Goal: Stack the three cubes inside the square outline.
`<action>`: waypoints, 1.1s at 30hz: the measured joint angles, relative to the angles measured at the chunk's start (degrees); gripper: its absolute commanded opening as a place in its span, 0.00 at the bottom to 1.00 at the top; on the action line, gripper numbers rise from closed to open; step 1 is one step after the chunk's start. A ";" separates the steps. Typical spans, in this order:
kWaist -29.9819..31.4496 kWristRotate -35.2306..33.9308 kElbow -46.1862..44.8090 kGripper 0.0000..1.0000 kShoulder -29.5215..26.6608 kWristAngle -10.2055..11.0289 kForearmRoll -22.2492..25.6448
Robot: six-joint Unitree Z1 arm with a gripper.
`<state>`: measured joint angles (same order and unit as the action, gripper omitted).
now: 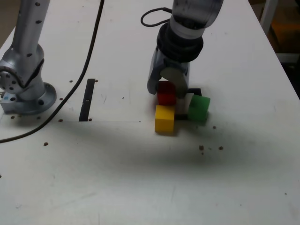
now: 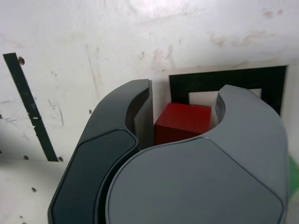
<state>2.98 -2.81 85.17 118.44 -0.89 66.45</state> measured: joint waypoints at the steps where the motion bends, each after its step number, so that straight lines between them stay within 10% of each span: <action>1: -0.14 -0.06 0.52 0.32 0.11 0.44 0.18; 26: 0.93 -0.95 12.62 0.33 7.35 0.33 8.56; 33: 0.93 -0.99 12.62 0.63 7.68 0.07 8.75</action>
<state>3.91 -3.80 97.80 126.12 -0.82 75.20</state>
